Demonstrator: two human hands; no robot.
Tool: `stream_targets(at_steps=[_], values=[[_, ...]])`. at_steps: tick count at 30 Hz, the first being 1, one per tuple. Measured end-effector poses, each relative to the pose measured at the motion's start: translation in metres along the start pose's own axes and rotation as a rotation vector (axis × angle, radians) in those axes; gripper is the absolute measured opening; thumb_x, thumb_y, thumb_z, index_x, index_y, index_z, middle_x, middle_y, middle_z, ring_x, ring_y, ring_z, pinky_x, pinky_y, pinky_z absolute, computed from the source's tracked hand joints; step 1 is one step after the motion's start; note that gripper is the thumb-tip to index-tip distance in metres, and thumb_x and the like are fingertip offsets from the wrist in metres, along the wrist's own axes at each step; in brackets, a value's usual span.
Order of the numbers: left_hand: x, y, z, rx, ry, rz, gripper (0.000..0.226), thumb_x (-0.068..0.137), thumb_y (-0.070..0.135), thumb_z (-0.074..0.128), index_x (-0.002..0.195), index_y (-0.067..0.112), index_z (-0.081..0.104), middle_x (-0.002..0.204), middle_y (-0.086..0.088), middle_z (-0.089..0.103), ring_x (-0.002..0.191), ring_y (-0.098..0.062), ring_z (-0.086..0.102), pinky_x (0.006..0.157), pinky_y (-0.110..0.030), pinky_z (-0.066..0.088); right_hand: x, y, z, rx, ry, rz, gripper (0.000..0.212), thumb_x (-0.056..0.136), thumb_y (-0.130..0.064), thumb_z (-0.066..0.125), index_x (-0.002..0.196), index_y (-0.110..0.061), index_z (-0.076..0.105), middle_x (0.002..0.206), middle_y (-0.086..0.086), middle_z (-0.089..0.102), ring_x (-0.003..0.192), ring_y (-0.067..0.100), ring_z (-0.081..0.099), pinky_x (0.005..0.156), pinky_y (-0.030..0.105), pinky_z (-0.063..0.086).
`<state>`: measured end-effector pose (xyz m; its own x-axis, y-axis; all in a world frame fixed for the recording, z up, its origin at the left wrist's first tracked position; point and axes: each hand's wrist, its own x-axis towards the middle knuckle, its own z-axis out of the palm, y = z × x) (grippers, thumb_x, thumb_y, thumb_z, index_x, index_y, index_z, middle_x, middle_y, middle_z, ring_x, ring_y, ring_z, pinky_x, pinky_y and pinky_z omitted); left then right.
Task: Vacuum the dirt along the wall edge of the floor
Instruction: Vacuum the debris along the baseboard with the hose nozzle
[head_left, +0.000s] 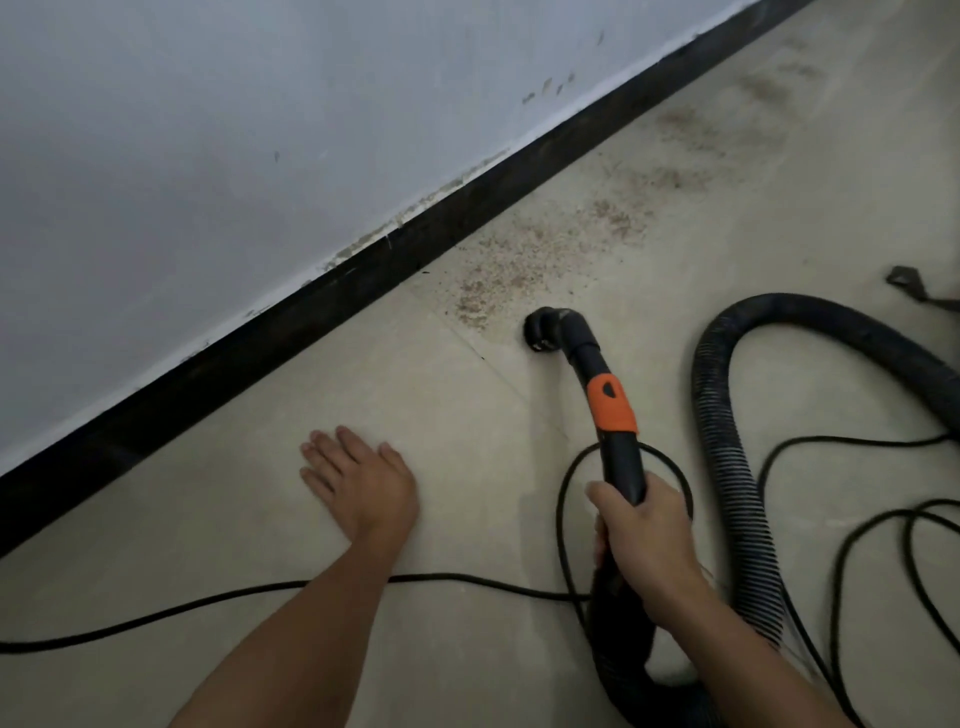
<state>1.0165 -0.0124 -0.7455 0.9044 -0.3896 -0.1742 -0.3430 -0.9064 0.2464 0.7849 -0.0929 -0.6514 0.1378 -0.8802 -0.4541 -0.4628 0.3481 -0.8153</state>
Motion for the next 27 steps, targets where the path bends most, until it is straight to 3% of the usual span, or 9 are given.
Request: stream_targets(at_steps=[3, 8, 15, 27], values=[[0.002, 0.005, 0.008, -0.029, 0.058, -0.013, 0.061, 0.096, 0.025, 0.046, 0.145, -0.007, 0.029, 0.153, -0.032, 0.02, 0.144, -0.044, 0.014, 0.117, -0.051, 0.002, -0.006, 0.007, 0.015, -0.049, -0.065, -0.019, 0.015, 0.083, -0.016, 0.066, 0.079, -0.011, 0.052, 0.048, 0.004, 0.055, 0.036, 0.019, 0.052, 0.037, 0.028, 0.043], [0.006, 0.002, 0.016, -0.021, 0.089, -0.026, 0.059, 0.094, 0.025, 0.047, 0.143, -0.005, 0.034, 0.151, -0.032, 0.025, 0.142, -0.044, 0.017, 0.117, -0.053, 0.008, 0.017, -0.008, 0.041, -0.07, -0.008, -0.06, 0.014, 0.083, -0.021, 0.066, 0.08, -0.015, 0.054, 0.058, 0.009, 0.06, 0.038, 0.012, 0.054, 0.038, 0.027, 0.045], [0.005, 0.003, 0.013, -0.004, 0.077, -0.016, 0.06, 0.094, 0.029, 0.033, 0.145, -0.004, 0.034, 0.153, -0.031, 0.023, 0.144, -0.044, 0.017, 0.117, -0.055, 0.011, 0.02, -0.011, 0.061, -0.103, -0.051, -0.068, 0.013, 0.081, -0.025, 0.066, 0.079, -0.021, 0.054, 0.057, 0.006, 0.06, 0.04, 0.015, 0.057, 0.038, 0.028, 0.046], [0.006, 0.004, 0.013, 0.041, 0.071, -0.02, 0.064, 0.093, 0.034, 0.023, 0.146, 0.0, 0.033, 0.154, -0.028, 0.023, 0.145, -0.04, 0.018, 0.118, -0.054, 0.01, 0.06, -0.05, 0.095, -0.07, -0.113, -0.101, 0.012, 0.084, -0.019, 0.066, 0.083, -0.013, 0.055, 0.06, 0.01, 0.059, 0.039, 0.015, 0.056, 0.044, 0.034, 0.049]])
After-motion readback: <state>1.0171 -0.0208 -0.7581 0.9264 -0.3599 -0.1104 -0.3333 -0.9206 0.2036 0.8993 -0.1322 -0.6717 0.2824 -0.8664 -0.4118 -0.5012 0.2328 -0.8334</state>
